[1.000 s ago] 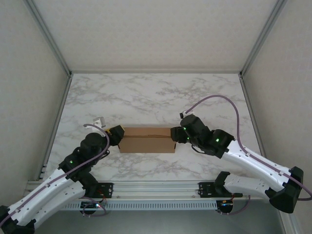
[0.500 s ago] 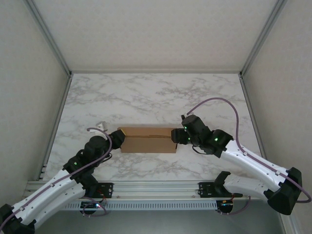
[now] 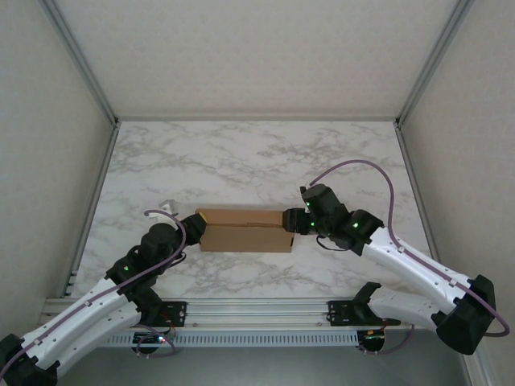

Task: Fold the paper box

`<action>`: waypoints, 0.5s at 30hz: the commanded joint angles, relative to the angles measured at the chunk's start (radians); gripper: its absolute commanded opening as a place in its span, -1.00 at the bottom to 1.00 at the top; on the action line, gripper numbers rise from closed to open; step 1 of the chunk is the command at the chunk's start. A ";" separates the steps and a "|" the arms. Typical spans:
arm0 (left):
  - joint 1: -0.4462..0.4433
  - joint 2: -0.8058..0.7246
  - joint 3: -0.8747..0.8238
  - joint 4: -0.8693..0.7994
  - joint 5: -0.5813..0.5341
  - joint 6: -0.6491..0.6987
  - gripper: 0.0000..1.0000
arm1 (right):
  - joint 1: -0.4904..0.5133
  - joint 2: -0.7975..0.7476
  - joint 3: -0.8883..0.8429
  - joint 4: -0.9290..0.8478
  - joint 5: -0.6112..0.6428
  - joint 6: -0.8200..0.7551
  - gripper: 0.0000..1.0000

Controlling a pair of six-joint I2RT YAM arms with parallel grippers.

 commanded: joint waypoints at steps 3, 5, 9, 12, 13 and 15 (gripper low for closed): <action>0.004 0.032 -0.024 -0.114 0.023 -0.018 -0.33 | -0.010 0.019 -0.070 0.027 -0.021 0.027 -0.10; 0.004 0.036 -0.027 -0.111 0.023 -0.022 -0.34 | -0.010 0.026 -0.102 0.042 -0.033 0.043 -0.19; 0.003 0.048 -0.038 -0.115 0.011 -0.063 -0.42 | -0.005 0.047 -0.172 0.062 -0.042 0.092 -0.43; -0.002 0.051 -0.072 -0.093 0.020 -0.108 -0.50 | 0.000 0.046 -0.209 0.073 -0.040 0.113 -0.63; -0.005 0.049 -0.081 -0.091 0.019 -0.119 -0.52 | 0.001 0.044 -0.214 0.072 -0.040 0.113 -0.66; -0.009 0.046 -0.097 -0.092 0.004 -0.132 -0.57 | 0.001 0.041 -0.216 0.070 -0.036 0.110 -0.72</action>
